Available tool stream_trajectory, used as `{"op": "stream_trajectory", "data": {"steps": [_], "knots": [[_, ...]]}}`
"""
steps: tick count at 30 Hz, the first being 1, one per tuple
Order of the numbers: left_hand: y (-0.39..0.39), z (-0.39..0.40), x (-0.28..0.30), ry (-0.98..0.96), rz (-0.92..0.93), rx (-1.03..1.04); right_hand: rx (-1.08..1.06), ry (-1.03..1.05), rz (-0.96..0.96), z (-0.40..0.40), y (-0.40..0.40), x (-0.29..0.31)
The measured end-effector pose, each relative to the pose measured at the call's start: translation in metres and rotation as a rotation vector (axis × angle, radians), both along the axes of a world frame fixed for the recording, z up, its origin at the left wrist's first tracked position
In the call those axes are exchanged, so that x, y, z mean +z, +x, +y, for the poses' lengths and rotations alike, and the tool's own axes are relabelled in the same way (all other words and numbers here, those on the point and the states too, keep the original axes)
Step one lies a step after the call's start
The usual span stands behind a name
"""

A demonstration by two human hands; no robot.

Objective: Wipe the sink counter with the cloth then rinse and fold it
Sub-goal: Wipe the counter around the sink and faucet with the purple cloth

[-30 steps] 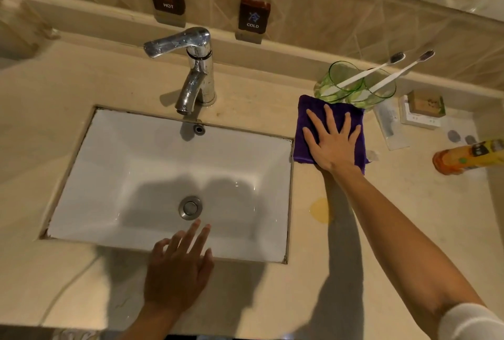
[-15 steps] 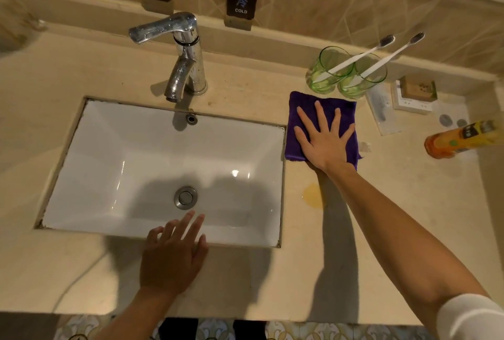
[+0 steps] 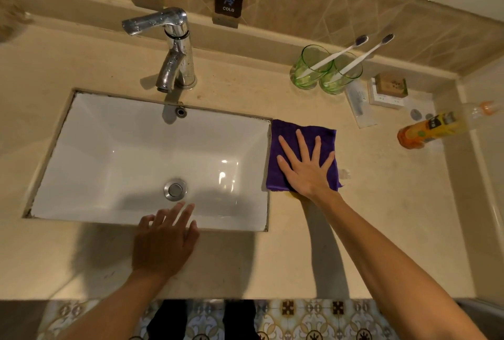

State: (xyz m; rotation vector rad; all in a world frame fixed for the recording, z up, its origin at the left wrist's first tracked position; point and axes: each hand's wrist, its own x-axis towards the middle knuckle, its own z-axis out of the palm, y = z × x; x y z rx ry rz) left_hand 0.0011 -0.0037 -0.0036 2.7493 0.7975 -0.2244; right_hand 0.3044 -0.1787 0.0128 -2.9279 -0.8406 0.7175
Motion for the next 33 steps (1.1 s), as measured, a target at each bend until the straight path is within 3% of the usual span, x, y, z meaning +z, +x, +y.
{"op": "stream_trajectory", "data": {"steps": [11, 33], "knots": [[-0.002, 0.000, -0.002, -0.035, 0.063, 0.011, -0.035, -0.012, 0.036, -0.025, -0.071, 0.002], [-0.001, -0.002, 0.004, -0.054, 0.098, 0.018, 0.027, -0.007, -0.141, -0.105, -0.211, -0.006]]}}
